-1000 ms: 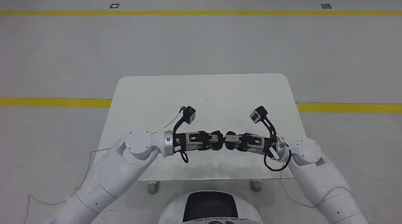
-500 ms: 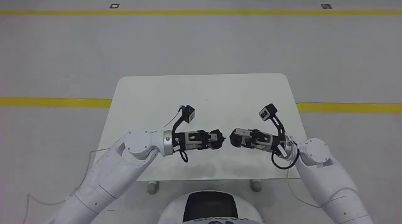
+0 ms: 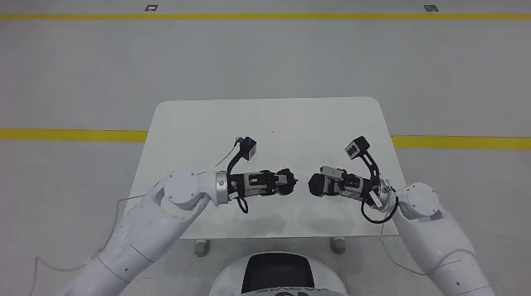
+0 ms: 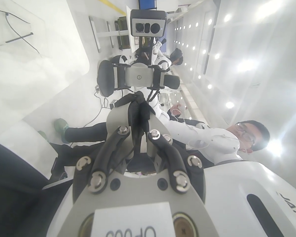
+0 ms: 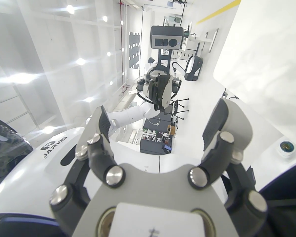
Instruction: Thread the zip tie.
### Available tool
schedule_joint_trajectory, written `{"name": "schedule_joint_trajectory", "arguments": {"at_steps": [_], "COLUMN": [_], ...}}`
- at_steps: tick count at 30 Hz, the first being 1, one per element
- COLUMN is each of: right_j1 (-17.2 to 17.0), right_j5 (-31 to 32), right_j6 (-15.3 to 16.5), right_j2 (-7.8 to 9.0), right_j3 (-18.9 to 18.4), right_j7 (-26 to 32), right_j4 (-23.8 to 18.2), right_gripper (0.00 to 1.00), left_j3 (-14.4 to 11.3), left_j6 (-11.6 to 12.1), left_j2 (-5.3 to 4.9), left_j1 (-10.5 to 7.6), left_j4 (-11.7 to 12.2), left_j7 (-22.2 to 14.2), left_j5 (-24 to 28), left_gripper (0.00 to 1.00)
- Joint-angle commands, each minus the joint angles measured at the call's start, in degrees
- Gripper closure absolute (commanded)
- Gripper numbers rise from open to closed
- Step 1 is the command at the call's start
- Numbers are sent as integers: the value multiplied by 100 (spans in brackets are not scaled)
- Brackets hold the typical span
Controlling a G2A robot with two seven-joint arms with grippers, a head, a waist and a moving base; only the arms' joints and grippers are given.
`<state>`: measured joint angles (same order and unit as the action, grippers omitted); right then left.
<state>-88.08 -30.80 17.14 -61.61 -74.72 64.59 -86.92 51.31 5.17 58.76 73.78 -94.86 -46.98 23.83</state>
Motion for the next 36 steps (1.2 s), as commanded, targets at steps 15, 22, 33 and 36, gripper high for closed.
{"name": "schedule_joint_trajectory", "arguments": {"at_steps": [15, 22, 33, 36], "right_j1": [594, 594, 849, 909], "right_j5": [3547, 3547, 4988, 5472], "right_j6": [-212, -212, -1038, -1340], "right_j2": [240, 240, 296, 302], "right_j3": [-352, -352, -144, 38], "right_j7": [-569, -569, -618, -538], "right_j4": [-201, -201, -436, -555], "right_gripper": [0, 0, 0, 0], "left_j3": [437, 404, 451, 489], "left_j6": [419, 545, 560, 577], "left_j2": [-116, -108, -107, -125], "left_j1": [134, 144, 154, 202], "left_j4": [-112, -132, -59, -65], "left_j7": [-217, -246, -14, -31], "left_j5": [193, 240, 309, 262], "left_gripper": [100, 100, 100, 100]}}
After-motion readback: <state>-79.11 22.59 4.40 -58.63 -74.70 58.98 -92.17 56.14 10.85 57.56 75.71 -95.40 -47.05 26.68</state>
